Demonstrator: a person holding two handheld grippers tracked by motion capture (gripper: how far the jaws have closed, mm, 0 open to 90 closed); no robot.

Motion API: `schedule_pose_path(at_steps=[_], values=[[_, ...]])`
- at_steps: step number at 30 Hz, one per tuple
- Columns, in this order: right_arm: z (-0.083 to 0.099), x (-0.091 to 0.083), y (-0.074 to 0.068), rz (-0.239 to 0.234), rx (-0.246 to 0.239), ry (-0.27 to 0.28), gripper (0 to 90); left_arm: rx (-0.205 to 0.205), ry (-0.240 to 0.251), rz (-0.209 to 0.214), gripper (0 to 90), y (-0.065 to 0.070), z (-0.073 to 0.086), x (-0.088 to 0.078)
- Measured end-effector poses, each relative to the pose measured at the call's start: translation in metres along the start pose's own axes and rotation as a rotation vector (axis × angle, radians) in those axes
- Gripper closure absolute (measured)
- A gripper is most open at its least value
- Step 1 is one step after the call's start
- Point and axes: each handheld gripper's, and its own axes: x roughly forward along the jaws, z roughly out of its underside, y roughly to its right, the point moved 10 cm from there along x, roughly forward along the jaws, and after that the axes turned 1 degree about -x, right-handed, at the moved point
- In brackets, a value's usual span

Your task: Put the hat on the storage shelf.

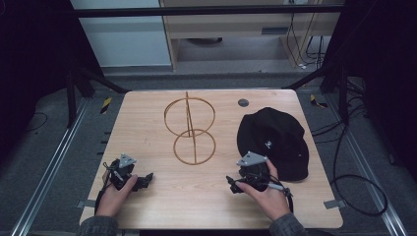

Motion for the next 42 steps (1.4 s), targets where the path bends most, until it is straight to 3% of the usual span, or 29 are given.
schedule_pose_path(at_steps=[7, 12, 17, 18, 19, 21, 25, 34, 42], values=[[-0.016, -0.041, 0.032, 0.018, -0.021, -0.037, 7.2, -0.001, 0.002, 0.000, 0.0, 0.001, -0.001, 0.001], [-0.026, -0.069, 0.065, 0.062, -0.027, -0.054, 6.2, 0.004, -0.003, 0.000, 0.0, 0.001, 0.000, 0.000], [-0.033, -0.089, 0.097, 0.094, 0.009, -0.067, 7.2, 0.006, 0.001, 0.006, 0.0, 0.002, -0.001, 0.001], [-0.033, -0.089, 0.097, 0.094, 0.009, -0.067, 7.2, 0.006, 0.001, 0.006, 0.0, 0.002, -0.001, 0.001], [-0.035, -0.095, 0.110, 0.104, 0.029, -0.078, 7.6, 0.011, -0.001, 0.006, 0.0, 0.002, -0.002, 0.002], [-0.036, -0.101, 0.123, 0.110, 0.048, -0.094, 7.7, 0.013, -0.001, 0.008, 0.0, 0.002, -0.003, 0.003], [-0.042, -0.111, 0.140, 0.114, 0.063, -0.109, 7.8, 0.010, 0.001, 0.009, 0.0, 0.003, -0.003, 0.003], [-0.042, -0.109, 0.161, 0.112, 0.076, -0.142, 6.8, 0.011, -0.001, 0.008, 0.0, 0.003, -0.003, 0.003], [-0.028, -0.085, 0.176, 0.090, 0.127, -0.206, 6.6, 0.010, -0.001, 0.009, 0.0, 0.003, -0.003, 0.003]])
